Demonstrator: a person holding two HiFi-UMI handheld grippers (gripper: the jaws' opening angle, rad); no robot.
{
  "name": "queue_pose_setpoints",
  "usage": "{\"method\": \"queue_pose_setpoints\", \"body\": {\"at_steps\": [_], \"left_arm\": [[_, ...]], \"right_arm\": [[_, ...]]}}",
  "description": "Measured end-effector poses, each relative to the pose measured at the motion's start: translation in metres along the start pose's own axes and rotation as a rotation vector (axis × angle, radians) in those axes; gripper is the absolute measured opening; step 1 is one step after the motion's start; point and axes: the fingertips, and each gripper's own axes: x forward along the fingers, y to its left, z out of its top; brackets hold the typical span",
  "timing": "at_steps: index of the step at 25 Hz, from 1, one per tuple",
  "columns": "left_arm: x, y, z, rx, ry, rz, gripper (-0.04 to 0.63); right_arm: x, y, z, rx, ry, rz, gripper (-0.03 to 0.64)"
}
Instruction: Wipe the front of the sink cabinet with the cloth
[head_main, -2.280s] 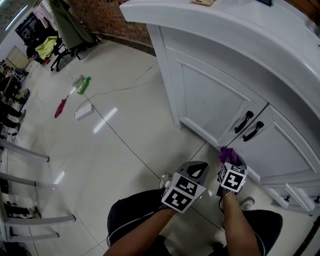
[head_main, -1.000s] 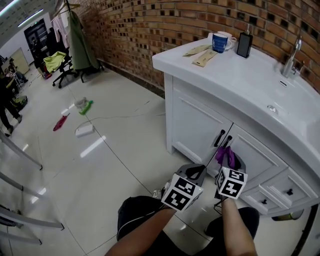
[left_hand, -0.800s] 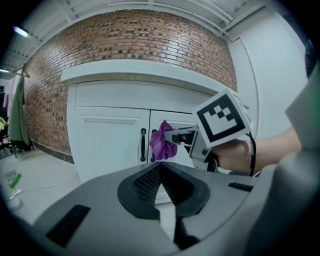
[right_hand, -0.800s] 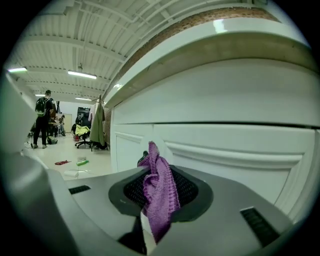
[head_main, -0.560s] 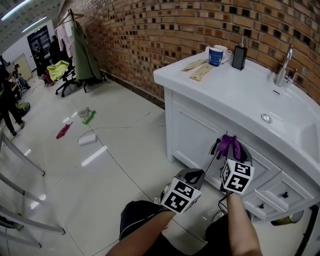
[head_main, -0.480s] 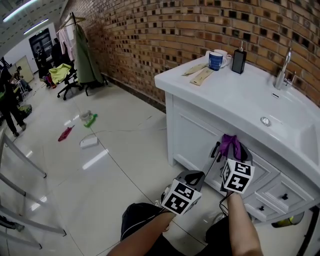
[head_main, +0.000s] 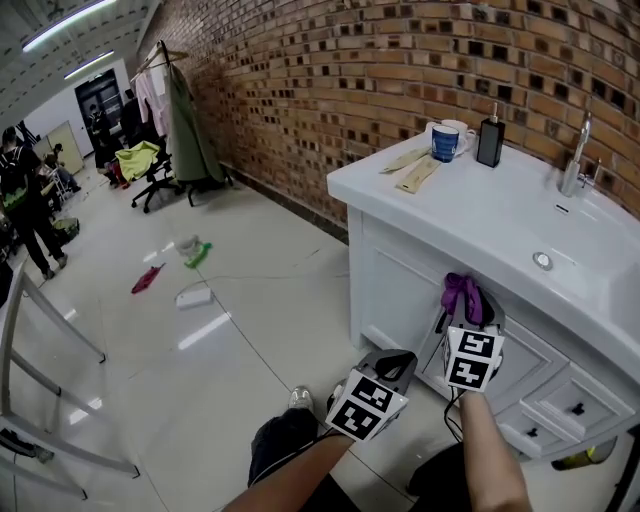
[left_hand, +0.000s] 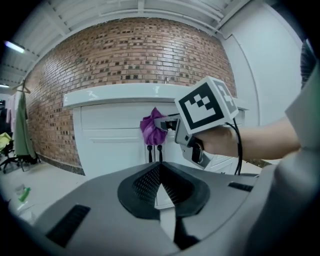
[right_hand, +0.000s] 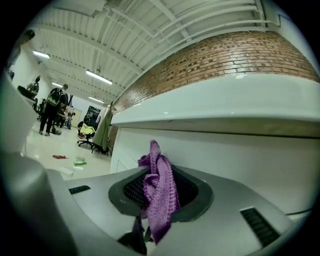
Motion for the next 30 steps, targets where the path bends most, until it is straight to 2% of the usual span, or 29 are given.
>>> {"method": "queue_pose_setpoints", "body": {"at_steps": [8,13,17,23,30], "left_arm": [[0.018,0.018,-0.036,-0.072,-0.006,-0.020,0.005],[0.023,0.019,-0.048,-0.093,-0.004,-0.046,0.005],[0.033,0.033,-0.056,-0.110,0.013,-0.024,0.005],[0.039,0.034,-0.070,-0.119,0.042,-0.028,0.005],[0.042,0.040,-0.089,-0.141,0.056,-0.029,0.005]], "right_arm": [[0.009,0.019,-0.042,-0.071,0.123,0.011,0.095],[0.003,0.029,-0.047,-0.079,0.140,0.013,0.095],[-0.002,0.033,-0.058,-0.041,0.106,0.028,0.095],[-0.008,0.044,-0.076,0.007,0.112,0.050,0.095],[-0.013,0.059,-0.116,0.029,0.169,0.068,0.095]]}}
